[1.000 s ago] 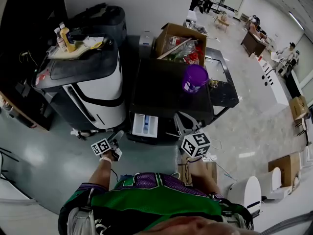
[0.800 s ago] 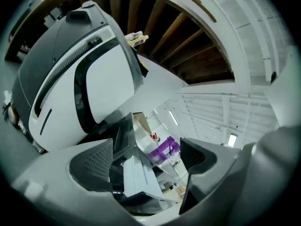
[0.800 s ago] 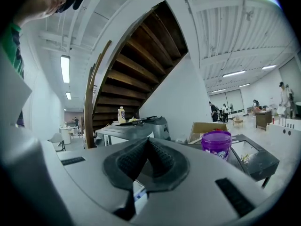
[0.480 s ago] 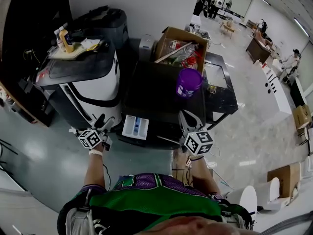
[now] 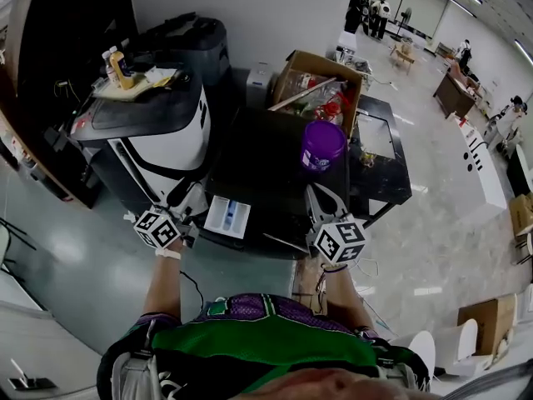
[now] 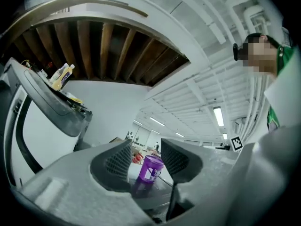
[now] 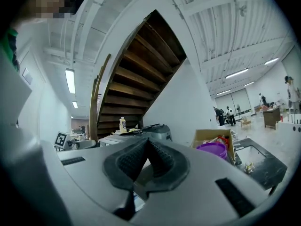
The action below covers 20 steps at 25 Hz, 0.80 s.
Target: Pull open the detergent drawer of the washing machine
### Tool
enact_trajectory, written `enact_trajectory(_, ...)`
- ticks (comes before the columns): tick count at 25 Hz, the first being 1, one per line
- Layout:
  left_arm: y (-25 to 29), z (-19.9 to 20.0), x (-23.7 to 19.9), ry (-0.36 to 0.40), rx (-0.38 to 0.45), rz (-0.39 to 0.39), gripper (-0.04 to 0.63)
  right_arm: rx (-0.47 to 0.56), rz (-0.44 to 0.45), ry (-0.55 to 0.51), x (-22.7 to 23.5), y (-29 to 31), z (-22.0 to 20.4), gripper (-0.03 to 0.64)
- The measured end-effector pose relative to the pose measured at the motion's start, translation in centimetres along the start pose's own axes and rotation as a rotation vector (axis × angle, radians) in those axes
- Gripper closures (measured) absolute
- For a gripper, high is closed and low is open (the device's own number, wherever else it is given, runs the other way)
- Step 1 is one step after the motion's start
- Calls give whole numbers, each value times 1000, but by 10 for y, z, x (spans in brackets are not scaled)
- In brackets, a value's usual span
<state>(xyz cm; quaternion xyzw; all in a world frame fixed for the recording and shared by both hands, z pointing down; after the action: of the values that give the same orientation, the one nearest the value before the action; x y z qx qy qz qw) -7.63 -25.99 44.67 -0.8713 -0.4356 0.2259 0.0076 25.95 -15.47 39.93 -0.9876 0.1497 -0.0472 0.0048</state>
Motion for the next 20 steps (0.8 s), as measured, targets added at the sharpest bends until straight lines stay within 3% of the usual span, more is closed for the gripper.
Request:
enact_trajectory(10, -13, 37, 56, 304, -35, 130, 533, 7, 122, -29, -19, 20, 17, 615)
enact_trajectory(16, -28, 48, 60, 361, -49, 211, 576, 35, 148, -34, -34, 24, 24, 615)
enact_trajectory(20, -34, 56, 61, 329, -29, 237, 577, 49, 157, -34, -41, 23, 30, 615)
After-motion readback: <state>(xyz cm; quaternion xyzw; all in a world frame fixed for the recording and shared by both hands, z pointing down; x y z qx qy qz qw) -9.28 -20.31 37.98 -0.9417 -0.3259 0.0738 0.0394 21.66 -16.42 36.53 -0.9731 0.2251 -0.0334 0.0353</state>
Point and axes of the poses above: the fingertips, and each gripper's own axes: y forward along the fingers, x to its right, z out of its top, the point moved 5 cm from there along -y, backward along the fingers, and after that the axes turned 2 degrees about -y, right-handed, at the moved point
